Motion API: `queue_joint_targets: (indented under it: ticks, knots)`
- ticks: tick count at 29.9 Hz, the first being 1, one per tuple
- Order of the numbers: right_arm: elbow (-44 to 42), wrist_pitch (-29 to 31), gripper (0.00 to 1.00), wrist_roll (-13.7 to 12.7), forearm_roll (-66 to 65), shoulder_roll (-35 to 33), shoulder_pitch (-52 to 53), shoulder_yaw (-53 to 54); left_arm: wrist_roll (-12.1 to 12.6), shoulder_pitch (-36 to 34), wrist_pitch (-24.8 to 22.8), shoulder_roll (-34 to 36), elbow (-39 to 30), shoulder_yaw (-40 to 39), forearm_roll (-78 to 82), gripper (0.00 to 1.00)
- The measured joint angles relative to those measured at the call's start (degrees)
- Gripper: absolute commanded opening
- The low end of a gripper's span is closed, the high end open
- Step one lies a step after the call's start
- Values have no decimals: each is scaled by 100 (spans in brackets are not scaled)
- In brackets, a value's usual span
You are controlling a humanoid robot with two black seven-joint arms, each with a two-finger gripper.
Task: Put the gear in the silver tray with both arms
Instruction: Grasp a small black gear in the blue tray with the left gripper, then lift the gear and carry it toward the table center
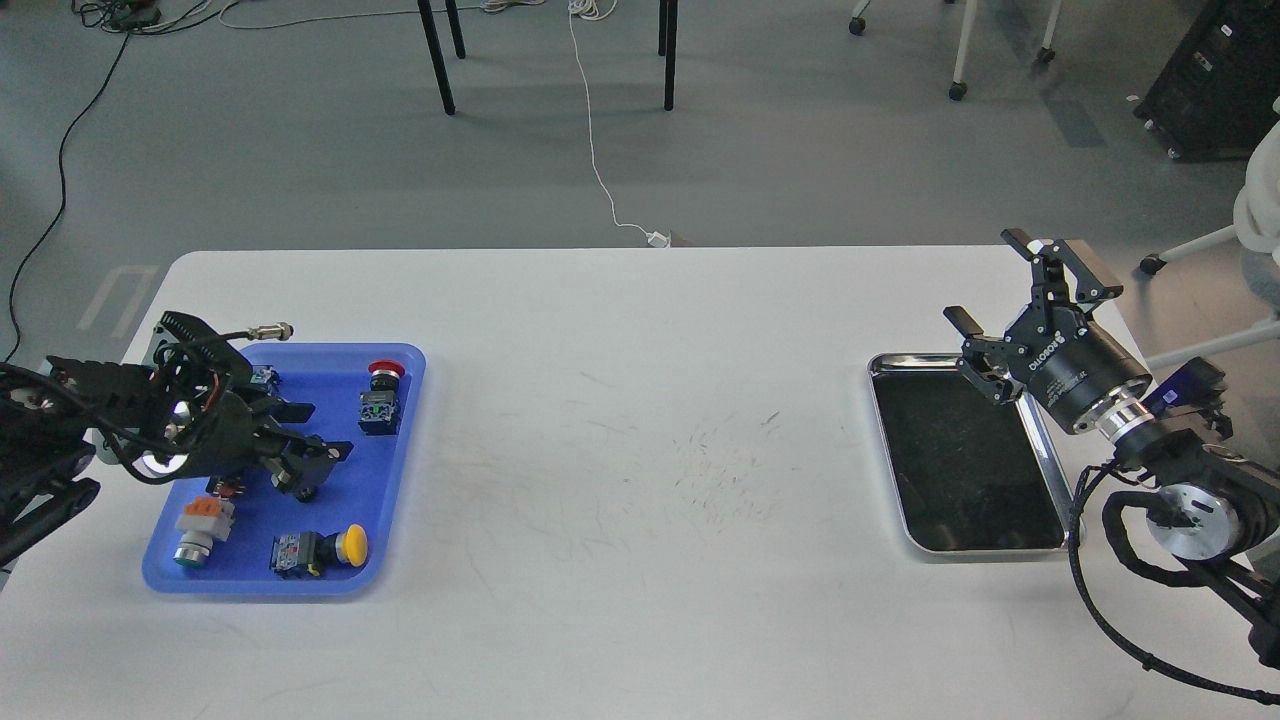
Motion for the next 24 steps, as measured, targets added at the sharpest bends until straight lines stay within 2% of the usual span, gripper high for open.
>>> queue_joint_targets:
  ticks: [4,9,18,24]
  knots:
    - [0,0,99,0,0,0,0,1,0,19,26,-32,167,4,0,61]
    - [0,0,99,0,0,10,3,1,0,52,36,-31,228,5,0,51]
    - [0,-10,99,0,0,0,34,-2,0,86,37,-10,232,68,0,23]
    - [0,-10,99,0,0,-16,35,-2,-1,71,54,3,224,168,-2,17]
